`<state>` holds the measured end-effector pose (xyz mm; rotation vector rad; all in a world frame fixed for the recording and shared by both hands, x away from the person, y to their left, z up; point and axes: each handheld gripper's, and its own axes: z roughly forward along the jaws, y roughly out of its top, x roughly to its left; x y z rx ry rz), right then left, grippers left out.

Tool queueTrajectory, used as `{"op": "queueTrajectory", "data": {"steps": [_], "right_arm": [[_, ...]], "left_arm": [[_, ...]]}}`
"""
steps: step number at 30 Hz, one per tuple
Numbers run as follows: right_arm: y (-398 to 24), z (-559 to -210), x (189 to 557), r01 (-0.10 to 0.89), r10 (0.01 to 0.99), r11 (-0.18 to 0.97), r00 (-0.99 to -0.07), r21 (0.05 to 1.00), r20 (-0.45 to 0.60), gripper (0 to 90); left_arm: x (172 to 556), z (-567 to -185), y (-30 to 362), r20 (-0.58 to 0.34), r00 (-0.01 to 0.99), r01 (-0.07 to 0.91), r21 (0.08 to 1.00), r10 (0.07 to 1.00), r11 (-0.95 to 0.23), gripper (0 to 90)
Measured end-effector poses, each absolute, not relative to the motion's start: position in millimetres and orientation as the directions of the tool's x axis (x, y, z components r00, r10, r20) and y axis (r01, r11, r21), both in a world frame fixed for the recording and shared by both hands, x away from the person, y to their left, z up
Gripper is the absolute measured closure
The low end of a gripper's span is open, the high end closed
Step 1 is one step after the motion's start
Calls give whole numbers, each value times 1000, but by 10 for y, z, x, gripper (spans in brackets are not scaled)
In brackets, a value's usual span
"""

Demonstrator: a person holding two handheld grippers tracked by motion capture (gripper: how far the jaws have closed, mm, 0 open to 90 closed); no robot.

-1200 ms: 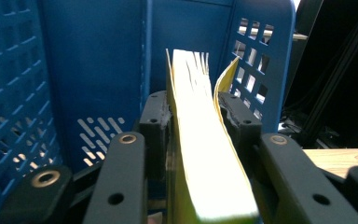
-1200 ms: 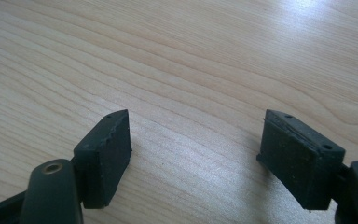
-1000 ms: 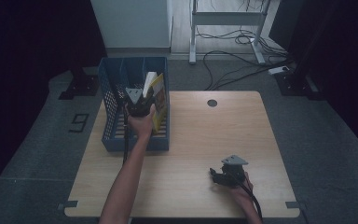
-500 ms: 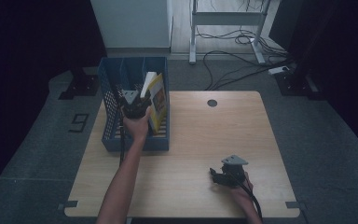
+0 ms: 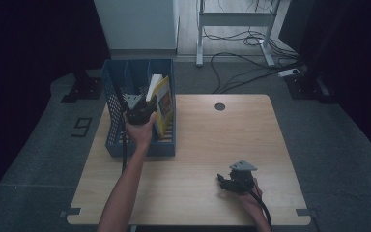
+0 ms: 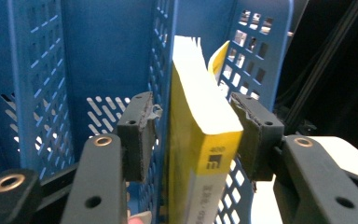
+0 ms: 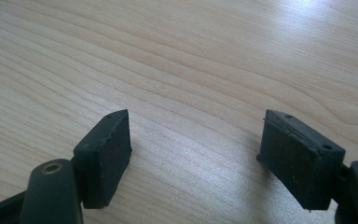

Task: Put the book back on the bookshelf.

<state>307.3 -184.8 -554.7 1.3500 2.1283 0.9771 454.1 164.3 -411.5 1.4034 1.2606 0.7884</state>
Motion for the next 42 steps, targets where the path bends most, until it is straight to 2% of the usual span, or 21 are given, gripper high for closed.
{"op": "queueTrajectory", "data": {"steps": [9, 24, 35, 42], "right_arm": [[-1848, -5547, 3073, 596, 903, 276, -430, 754, 10, 237], [-1848, -5547, 3072, 597, 903, 274, -429, 754, 12, 237], [-1849, -5547, 3072, 597, 903, 274, -430, 754, 12, 236], [-1848, -5547, 3072, 597, 904, 273, -428, 754, 12, 236]], "left_arm": [[4461, -4078, 1666, -187, 284, 300, 949, 940, 98, 472], [4280, -4080, 1698, -176, 353, 316, 947, 919, 60, 446], [4082, -4189, 1772, -198, 430, 354, 935, 881, 38, 432], [3870, -4290, 1797, -169, 465, 354, 935, 869, -7, 429]]}}
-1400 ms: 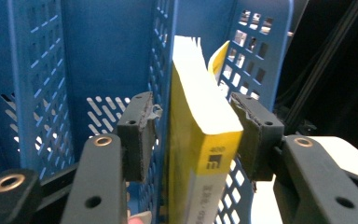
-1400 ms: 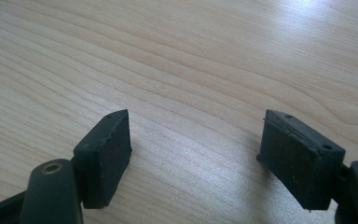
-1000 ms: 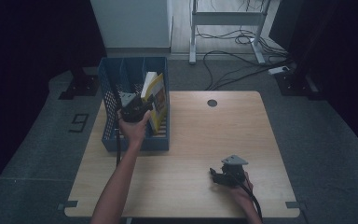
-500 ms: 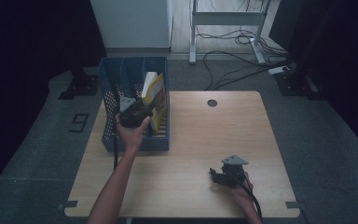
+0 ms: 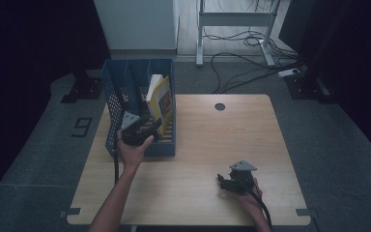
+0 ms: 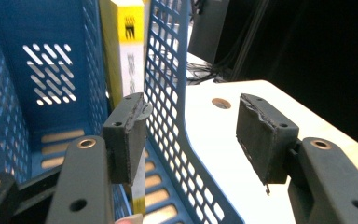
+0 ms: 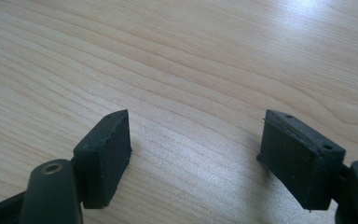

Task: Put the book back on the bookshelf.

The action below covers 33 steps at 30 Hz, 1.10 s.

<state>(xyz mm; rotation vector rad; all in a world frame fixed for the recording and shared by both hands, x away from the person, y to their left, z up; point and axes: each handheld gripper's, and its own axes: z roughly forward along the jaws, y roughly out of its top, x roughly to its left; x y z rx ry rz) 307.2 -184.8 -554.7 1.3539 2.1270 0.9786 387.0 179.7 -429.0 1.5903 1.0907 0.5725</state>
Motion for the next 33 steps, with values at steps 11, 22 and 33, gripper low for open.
{"op": "queueTrajectory", "data": {"steps": [11, 22, 33], "right_arm": [[-1849, -5546, 3072, 599, 904, 272, -428, 753, 15, 234], [-1848, -5546, 3072, 599, 904, 273, -428, 753, 13, 233], [-1848, -5546, 3072, 599, 904, 273, -427, 753, 12, 233]], "left_arm": [[3486, -4508, 1823, -153, 521, 374, 925, 840, -63, 414], [3061, -4859, 1725, -181, 592, 414, 905, 785, -104, 407], [2951, -5212, 1652, -204, 626, 497, 848, 752, -184, 375]]}}
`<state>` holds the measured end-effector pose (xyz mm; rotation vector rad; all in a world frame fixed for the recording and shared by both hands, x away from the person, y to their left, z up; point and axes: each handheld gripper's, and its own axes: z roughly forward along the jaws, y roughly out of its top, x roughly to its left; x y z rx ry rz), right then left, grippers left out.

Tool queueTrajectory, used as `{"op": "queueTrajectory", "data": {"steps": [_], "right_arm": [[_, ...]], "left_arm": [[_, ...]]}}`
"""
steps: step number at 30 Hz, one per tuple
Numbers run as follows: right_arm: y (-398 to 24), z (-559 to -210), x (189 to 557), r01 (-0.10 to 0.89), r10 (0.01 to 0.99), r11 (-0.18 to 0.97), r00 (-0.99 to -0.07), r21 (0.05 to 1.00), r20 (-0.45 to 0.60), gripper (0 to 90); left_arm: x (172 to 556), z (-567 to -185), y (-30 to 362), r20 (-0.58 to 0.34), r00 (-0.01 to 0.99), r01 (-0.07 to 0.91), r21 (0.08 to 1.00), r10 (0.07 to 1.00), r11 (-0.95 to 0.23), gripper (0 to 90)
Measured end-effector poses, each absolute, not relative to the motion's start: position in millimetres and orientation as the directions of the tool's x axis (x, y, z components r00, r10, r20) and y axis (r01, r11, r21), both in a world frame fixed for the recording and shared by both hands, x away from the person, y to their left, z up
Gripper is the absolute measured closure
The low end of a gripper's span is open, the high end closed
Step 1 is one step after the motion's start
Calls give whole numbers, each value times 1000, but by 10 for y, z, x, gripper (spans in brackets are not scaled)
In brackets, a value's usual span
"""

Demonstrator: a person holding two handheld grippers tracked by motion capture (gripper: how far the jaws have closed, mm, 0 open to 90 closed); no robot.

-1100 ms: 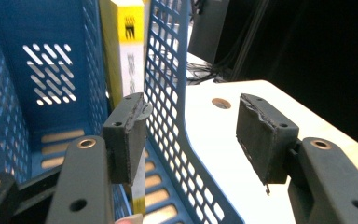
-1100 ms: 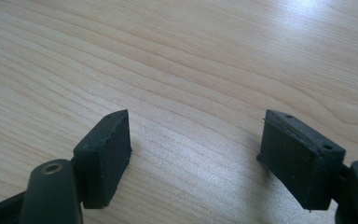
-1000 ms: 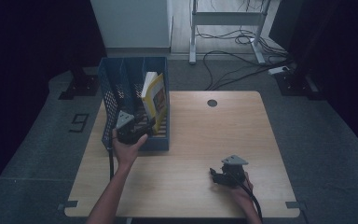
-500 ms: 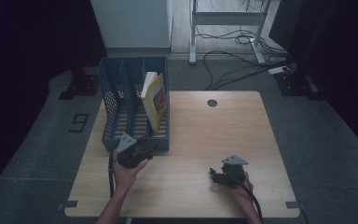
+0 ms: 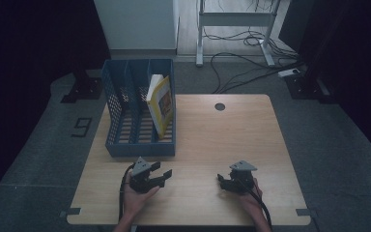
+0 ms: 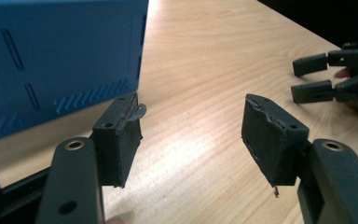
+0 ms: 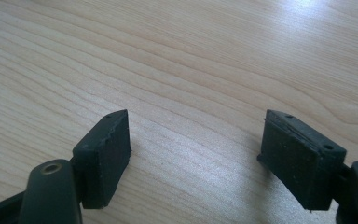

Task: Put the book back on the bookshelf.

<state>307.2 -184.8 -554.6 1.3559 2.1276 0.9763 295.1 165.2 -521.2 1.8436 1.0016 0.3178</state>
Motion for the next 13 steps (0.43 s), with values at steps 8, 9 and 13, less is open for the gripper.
{"op": "queueTrajectory", "data": {"steps": [8, 9, 13], "right_arm": [[-1848, -5547, 3075, 598, 904, 274, -428, 753, 11, 232], [-1848, -5547, 3075, 598, 904, 274, -428, 753, 11, 232], [-1848, -5547, 3075, 598, 904, 274, -427, 753, 11, 232]], "left_arm": [[3005, -5193, 1624, -229, 628, 504, 848, 744, -165, 376], [3011, -5193, 1624, -232, 628, 506, 847, 743, -162, 376], [3033, -5197, 1631, -237, 625, 516, 840, 744, -166, 373]]}}
